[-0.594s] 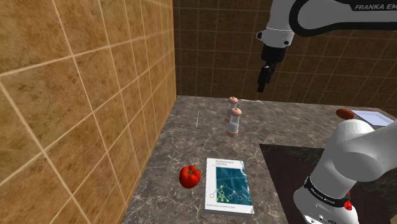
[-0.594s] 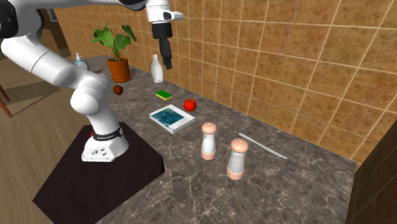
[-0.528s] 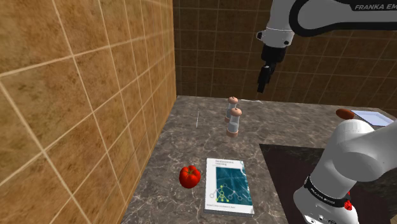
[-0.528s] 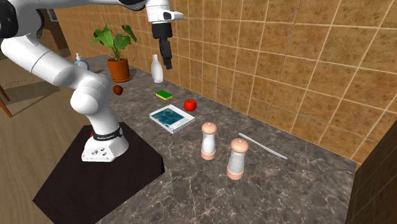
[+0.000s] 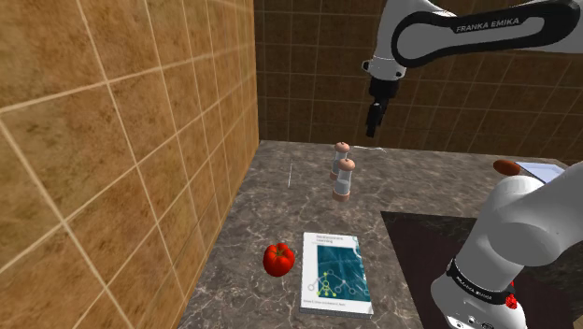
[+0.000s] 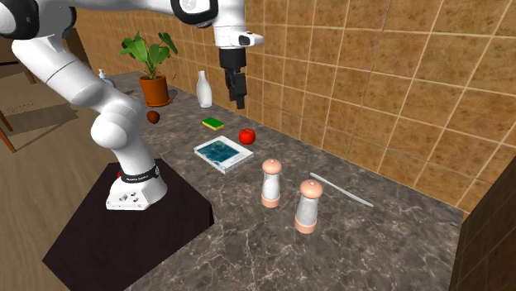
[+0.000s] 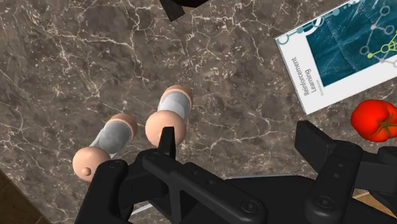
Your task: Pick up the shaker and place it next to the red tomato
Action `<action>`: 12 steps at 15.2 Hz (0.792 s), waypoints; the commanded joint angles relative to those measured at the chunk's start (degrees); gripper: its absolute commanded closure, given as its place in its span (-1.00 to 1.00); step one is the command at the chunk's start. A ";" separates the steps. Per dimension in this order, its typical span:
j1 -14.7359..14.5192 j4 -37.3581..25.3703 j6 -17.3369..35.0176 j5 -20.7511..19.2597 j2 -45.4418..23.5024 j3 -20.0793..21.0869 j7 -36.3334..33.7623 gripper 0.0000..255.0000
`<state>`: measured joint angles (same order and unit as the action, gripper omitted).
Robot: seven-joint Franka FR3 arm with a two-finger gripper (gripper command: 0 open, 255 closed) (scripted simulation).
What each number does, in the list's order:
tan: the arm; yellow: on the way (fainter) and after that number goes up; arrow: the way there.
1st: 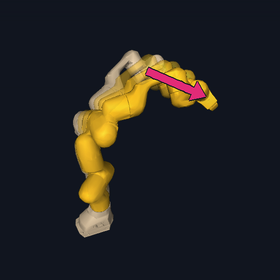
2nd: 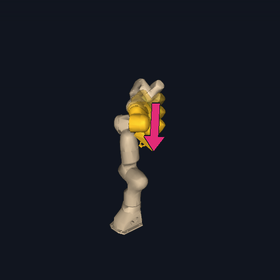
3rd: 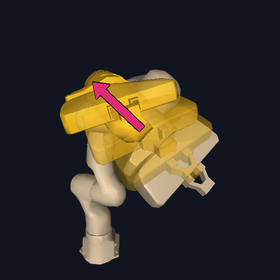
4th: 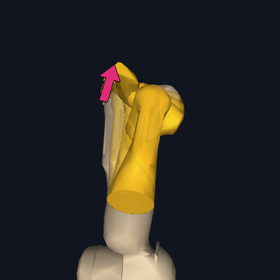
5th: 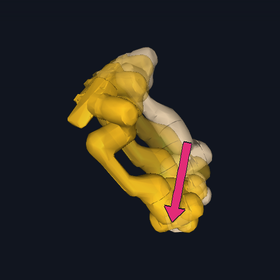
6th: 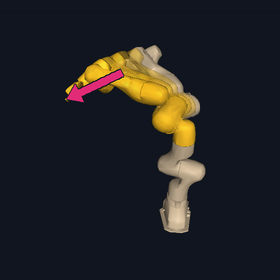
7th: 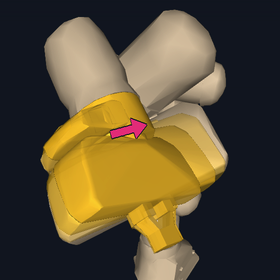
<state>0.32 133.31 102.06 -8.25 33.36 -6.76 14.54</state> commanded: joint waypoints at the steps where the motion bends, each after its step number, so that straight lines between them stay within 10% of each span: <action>1: 0.21 -1.77 2.09 -0.35 -4.14 -1.91 2.46 -1.00; 12: 1.33 -14.81 10.28 2.94 -27.72 -10.38 16.69 -1.00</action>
<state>1.54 120.13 111.78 -5.98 8.11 -16.55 29.83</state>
